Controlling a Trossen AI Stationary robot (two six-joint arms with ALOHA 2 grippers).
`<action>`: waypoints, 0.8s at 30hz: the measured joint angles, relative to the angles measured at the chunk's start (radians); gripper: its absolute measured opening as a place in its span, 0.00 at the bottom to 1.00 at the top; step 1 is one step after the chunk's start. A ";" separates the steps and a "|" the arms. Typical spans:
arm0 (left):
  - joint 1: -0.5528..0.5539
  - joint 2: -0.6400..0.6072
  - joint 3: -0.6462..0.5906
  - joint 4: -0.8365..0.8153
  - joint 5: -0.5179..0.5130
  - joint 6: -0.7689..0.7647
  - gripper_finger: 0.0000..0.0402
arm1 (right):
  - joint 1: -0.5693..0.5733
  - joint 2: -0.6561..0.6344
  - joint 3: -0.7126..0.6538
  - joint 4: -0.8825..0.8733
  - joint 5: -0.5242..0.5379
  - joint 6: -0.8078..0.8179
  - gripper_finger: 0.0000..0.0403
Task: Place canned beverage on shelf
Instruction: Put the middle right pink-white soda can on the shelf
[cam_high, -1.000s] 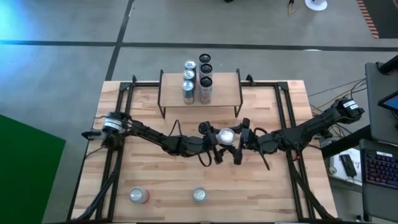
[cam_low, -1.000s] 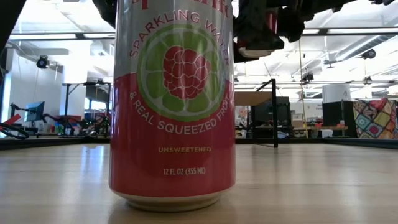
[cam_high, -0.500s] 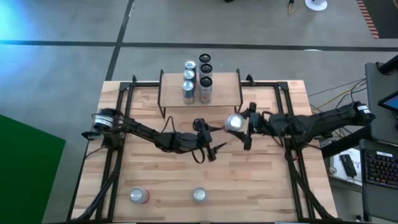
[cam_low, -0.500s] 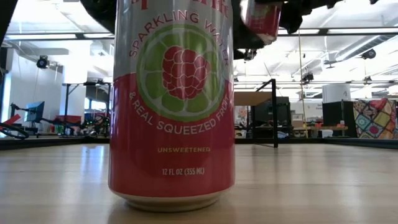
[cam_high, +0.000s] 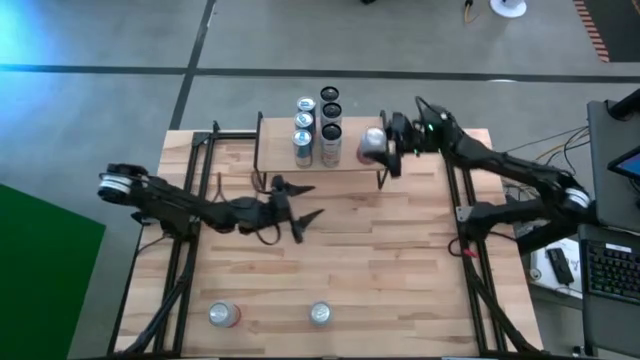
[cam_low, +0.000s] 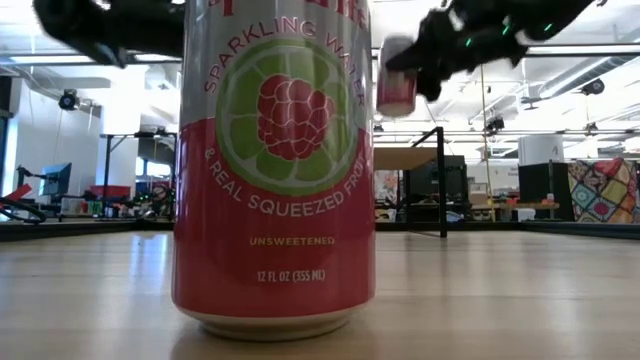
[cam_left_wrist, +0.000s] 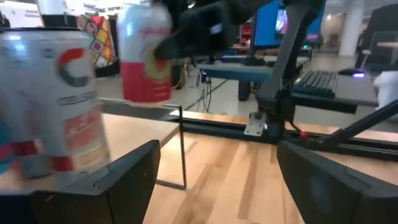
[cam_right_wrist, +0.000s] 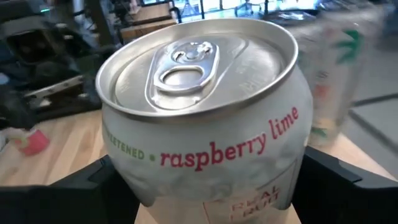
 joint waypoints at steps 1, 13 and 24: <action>0.000 -0.021 -0.030 0.014 0.000 0.002 0.77 | -0.043 0.032 0.012 0.017 -0.039 0.008 0.76; 0.010 -0.092 -0.118 0.027 -0.120 0.031 0.77 | -0.212 0.472 0.329 0.011 -0.370 -0.070 0.76; 0.024 -0.084 -0.117 0.008 -0.147 0.065 0.77 | -0.297 0.619 0.473 -0.121 -0.408 -0.196 0.76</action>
